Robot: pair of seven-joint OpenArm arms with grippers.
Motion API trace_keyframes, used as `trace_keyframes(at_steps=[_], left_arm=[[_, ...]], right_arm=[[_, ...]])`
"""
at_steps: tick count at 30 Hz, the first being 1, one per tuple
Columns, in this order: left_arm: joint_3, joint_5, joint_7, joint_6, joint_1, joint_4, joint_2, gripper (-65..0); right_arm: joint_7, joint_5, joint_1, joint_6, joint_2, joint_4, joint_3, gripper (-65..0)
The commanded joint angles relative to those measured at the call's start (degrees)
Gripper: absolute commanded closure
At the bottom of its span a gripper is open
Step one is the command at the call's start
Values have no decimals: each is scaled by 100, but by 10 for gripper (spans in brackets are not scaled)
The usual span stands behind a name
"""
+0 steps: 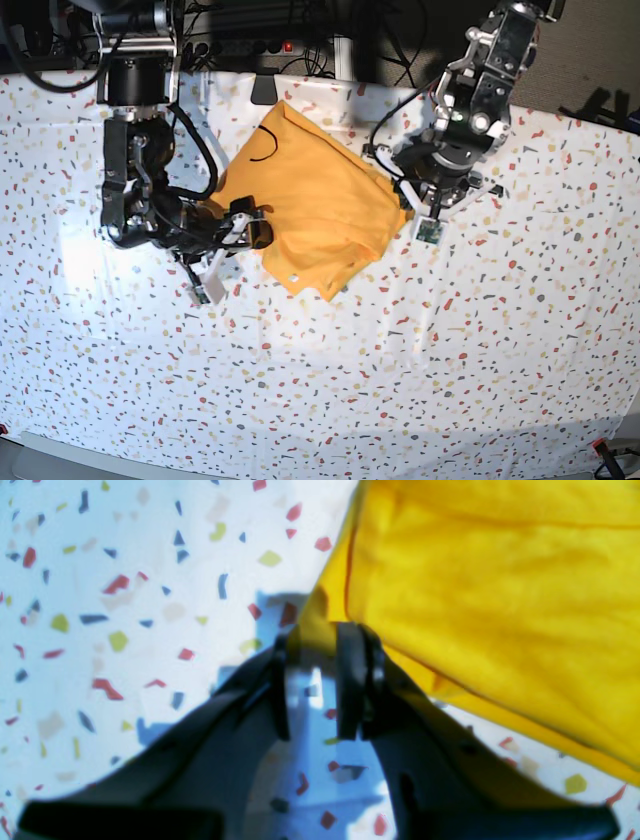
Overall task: Fold the T-shirt properly
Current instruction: 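Grasp the bundle's opposite edge with the right gripper and pull it flat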
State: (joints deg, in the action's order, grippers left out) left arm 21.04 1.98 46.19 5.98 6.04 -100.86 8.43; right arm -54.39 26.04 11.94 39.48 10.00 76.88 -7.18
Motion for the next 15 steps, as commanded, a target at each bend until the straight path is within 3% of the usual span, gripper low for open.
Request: trace_keyframes(at_steps=[1,6,11,15], left_arm=[[0,-20,-138,-55,-66,-98,-76,-127],[0,-39,-85,-136,-68,-131,-267,-127],[7,640,1047,-175,44,-931,-297,-127],[4,490,1036,-177,328,-1340,-273,-127]], right_arm=[[15,170,85,52,35,195,-162,-320],[11,507,33,52,39,643,-868,-320],[81,588,42,52,157,949,-1241,-320],[72,466,-9,52,302,949,-1228,-320]])
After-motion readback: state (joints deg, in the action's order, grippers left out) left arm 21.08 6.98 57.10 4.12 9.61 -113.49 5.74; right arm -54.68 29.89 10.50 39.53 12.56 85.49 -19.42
